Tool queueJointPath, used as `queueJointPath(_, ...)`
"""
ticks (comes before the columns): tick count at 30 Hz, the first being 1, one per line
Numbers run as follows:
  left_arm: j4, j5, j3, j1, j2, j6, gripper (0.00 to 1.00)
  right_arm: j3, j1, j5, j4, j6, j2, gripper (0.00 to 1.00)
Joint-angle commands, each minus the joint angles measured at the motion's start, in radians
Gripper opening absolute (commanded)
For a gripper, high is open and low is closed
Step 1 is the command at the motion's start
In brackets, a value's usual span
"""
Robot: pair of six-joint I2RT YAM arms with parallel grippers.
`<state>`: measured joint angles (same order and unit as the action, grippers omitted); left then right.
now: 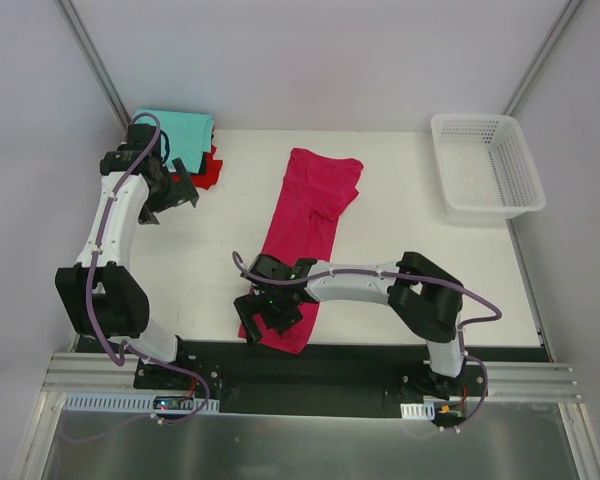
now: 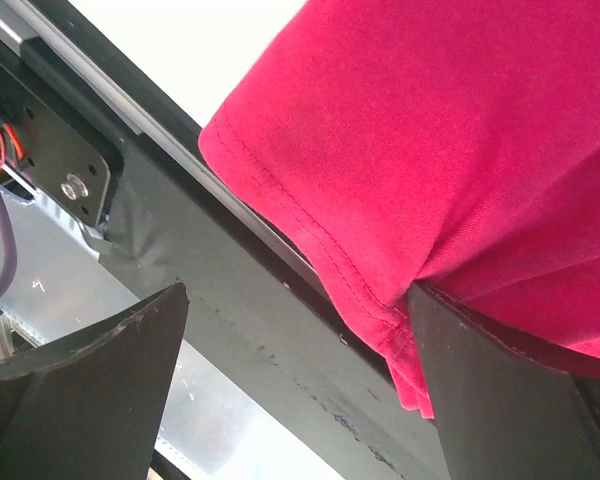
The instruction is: Fold and stack the t-shirts
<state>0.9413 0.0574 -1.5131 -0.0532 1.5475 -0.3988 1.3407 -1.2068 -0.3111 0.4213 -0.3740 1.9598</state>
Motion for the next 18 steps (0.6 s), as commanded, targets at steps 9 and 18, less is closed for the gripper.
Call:
queueJointPath(9, 0.037, -0.022, -0.053, 0.0, 0.005, 0.028, 0.99, -0.261, -0.031, 0.062, 0.082, -0.062, -0.191, 0.96)
queueJointPath(18, 0.039, -0.054, -0.058, 0.0, 0.0, 0.038, 0.99, -0.334, -0.011, 0.113, 0.125, -0.054, -0.28, 0.96)
